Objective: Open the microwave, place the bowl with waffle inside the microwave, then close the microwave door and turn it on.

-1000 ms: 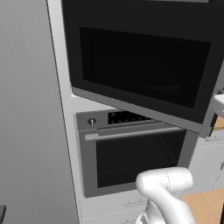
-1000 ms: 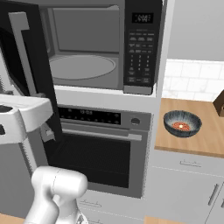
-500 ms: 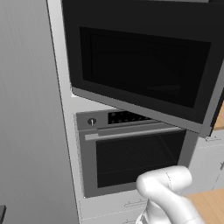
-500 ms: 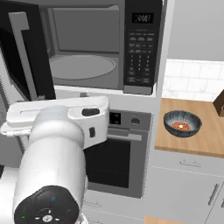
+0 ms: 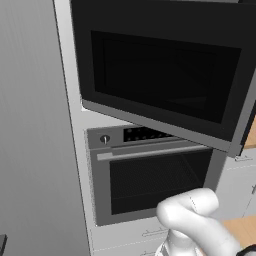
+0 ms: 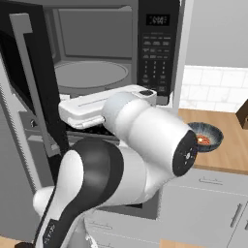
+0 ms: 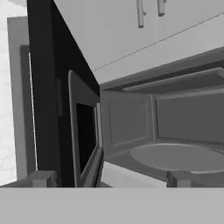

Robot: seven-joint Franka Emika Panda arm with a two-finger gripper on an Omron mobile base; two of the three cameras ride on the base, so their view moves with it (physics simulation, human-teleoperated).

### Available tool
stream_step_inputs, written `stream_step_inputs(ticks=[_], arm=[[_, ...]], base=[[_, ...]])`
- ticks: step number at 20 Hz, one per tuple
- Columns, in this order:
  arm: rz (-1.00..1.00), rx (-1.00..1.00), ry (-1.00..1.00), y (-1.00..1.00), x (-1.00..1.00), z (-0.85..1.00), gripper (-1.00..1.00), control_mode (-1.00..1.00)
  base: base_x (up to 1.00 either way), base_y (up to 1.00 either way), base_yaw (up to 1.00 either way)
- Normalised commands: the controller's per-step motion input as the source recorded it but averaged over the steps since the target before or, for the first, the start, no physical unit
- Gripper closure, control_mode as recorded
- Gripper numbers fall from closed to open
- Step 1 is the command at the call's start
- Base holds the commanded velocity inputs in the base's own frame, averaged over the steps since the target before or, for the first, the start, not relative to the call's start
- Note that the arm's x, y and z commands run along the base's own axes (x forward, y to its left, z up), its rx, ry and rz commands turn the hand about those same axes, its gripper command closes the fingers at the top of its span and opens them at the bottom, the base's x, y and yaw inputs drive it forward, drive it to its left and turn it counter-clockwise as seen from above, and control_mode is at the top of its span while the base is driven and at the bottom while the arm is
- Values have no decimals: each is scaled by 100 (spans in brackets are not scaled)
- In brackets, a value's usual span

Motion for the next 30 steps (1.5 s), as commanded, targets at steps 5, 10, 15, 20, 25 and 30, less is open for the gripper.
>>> stream_step_inputs(ticks=[5, 10, 15, 20, 25, 30], arm=[[31, 4, 3, 3, 66, -3, -100, -100], [22, 6, 0, 0, 37, -3, -100, -100], [16, 2, 0, 8, 24, -24, -100, -100], [10, 0, 0, 27, 37, -33, -100, -100], [8, 1, 0, 20, 30, -23, -100, -100], [5, 0, 0, 15, 13, -11, -100, -100]], base=[[0, 0, 0], [0, 0, 0], [0, 0, 0], [0, 0, 0], [0, 0, 0], [0, 0, 0]])
